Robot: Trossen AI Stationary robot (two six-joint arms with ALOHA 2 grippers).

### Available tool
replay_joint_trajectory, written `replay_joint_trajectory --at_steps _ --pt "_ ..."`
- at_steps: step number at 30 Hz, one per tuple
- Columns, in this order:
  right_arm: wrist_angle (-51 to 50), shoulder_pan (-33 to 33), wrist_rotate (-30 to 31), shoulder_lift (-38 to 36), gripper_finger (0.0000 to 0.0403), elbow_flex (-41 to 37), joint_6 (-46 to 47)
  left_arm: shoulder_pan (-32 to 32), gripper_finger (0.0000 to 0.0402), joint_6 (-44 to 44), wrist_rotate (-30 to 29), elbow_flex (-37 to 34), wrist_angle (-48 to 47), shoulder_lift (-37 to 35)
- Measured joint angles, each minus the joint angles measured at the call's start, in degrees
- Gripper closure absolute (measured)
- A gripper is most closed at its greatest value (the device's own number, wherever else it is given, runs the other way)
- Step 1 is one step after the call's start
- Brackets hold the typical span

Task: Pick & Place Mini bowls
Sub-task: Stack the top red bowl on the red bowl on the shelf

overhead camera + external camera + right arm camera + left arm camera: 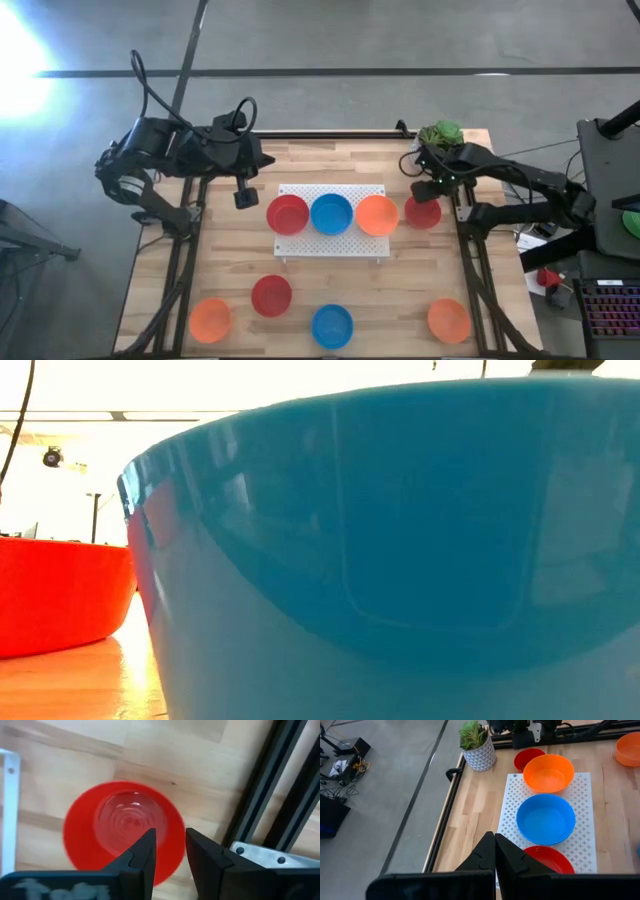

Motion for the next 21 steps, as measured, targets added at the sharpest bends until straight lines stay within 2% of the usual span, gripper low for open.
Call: replay_joint_trajectory --at_steps 10,21 --pt "2.8 -3.3 0.2 5.6 0.0303 -2.3 -5.0 0.0 0.0402 0.0 0.0 0.0 0.1 0.0" --pt "6.1 -4.1 0.5 13.7 0.0303 -4.0 -9.4 0.0 0.0401 -0.1 0.0 0.0 0.1 0.0"
